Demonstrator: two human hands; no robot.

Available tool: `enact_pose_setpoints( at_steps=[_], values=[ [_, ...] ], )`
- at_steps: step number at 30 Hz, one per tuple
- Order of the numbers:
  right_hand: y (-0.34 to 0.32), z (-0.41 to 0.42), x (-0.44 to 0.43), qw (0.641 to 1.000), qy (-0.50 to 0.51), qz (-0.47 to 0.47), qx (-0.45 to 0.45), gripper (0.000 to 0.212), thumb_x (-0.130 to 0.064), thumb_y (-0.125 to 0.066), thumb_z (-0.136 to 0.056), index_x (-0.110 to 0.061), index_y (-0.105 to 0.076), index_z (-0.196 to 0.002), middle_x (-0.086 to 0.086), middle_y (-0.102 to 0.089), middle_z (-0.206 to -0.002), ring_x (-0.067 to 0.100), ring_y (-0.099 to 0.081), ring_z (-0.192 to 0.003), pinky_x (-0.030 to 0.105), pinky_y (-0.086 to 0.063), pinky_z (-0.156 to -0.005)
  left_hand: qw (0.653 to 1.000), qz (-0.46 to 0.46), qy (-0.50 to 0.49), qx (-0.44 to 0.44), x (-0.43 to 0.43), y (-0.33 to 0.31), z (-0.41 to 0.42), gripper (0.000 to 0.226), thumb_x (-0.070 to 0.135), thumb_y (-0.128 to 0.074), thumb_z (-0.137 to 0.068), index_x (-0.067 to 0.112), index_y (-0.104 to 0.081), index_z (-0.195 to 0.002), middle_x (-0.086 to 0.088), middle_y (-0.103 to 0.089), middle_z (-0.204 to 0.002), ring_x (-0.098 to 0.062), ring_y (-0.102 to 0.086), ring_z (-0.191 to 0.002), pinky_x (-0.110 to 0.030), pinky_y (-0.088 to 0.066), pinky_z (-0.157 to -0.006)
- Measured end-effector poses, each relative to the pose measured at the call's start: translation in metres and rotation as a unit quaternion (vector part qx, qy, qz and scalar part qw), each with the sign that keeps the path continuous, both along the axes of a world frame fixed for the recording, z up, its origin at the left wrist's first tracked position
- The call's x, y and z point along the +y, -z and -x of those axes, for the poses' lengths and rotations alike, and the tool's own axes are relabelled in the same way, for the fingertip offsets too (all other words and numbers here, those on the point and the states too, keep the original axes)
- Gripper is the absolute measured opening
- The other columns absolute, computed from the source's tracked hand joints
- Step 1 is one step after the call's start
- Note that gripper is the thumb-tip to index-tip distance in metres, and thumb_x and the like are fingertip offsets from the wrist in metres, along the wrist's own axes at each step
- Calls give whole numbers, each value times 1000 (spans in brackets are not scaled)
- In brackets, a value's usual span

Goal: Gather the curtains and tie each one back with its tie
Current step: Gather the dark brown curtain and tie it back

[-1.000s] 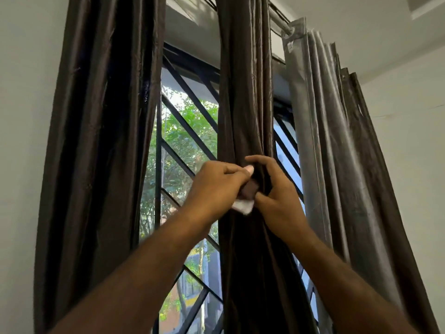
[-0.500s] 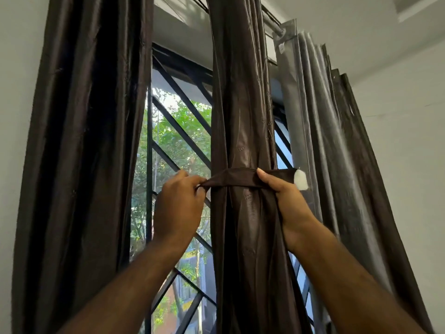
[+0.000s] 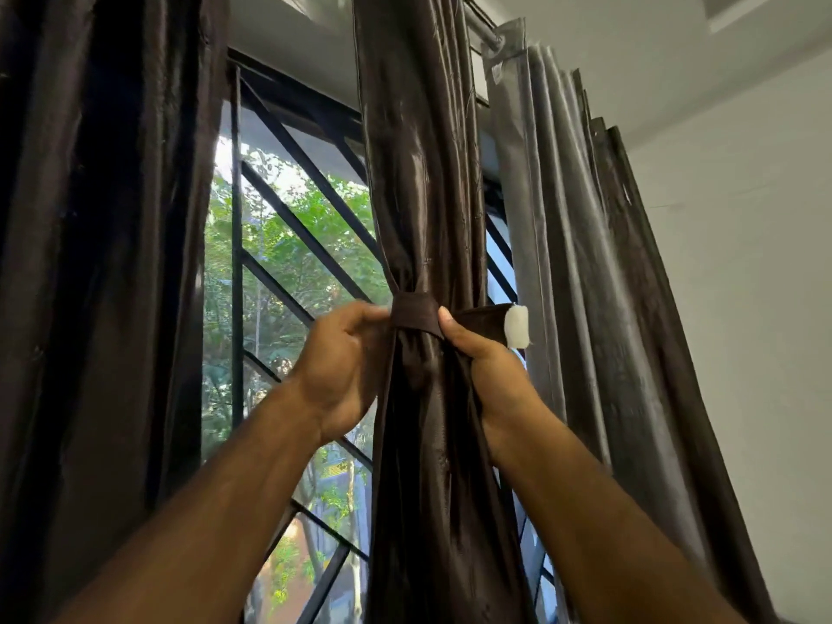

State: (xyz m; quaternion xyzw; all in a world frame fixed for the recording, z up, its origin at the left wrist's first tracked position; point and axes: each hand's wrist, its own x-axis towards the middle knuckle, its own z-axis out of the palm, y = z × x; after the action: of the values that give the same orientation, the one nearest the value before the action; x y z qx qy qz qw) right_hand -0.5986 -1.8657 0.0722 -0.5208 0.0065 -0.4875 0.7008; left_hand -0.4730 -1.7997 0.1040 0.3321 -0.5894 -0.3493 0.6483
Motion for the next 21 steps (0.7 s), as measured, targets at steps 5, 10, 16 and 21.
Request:
enact_pose_setpoints(
  at_steps=[5, 10, 16, 21],
  values=[
    [8, -12, -3, 988, 140, 64, -34, 16, -22, -76, -85, -11, -77, -97, 17, -78, -96, 36, -75, -94, 56, -58, -90, 897, 136, -342, -246, -7, 7, 12, 66, 48, -62, -81, 30, -43, -142, 1, -55, -129, -22, -50, -121, -35, -41, -97],
    [12, -24, -8, 908, 349, 231, 30, 17, -15, -58, -85, -27, -61, -74, -4, -64, -64, 16, -57, -57, 34, -44, -54, 533, 249, -463, -663, 9, -23, 31, 59, 45, -55, -92, 43, -35, -148, 17, -17, -160, -18, -33, -132, -42, -27, -110],
    [15, -24, 0, 874, 375, 304, 49, 11, -29, -66, -92, -18, -67, -90, 1, -68, -71, 16, -61, -62, 35, -46, -55, 522, 123, -366, -761, 11, -58, 18, 25, 41, -56, -96, 37, -58, -121, 32, 0, -160, -7, -48, -120, -37, -47, -89],
    [23, -23, -4, 905, 330, 267, 3, 26, -33, -55, -85, -9, -58, -77, 20, -55, -79, 18, -48, -67, 40, -41, -61, 563, 192, -365, -717, -2, -51, 11, 13, 33, -62, -93, 29, -54, -103, 13, -52, -120, -13, -58, -99, -33, -43, -76]
  ],
)
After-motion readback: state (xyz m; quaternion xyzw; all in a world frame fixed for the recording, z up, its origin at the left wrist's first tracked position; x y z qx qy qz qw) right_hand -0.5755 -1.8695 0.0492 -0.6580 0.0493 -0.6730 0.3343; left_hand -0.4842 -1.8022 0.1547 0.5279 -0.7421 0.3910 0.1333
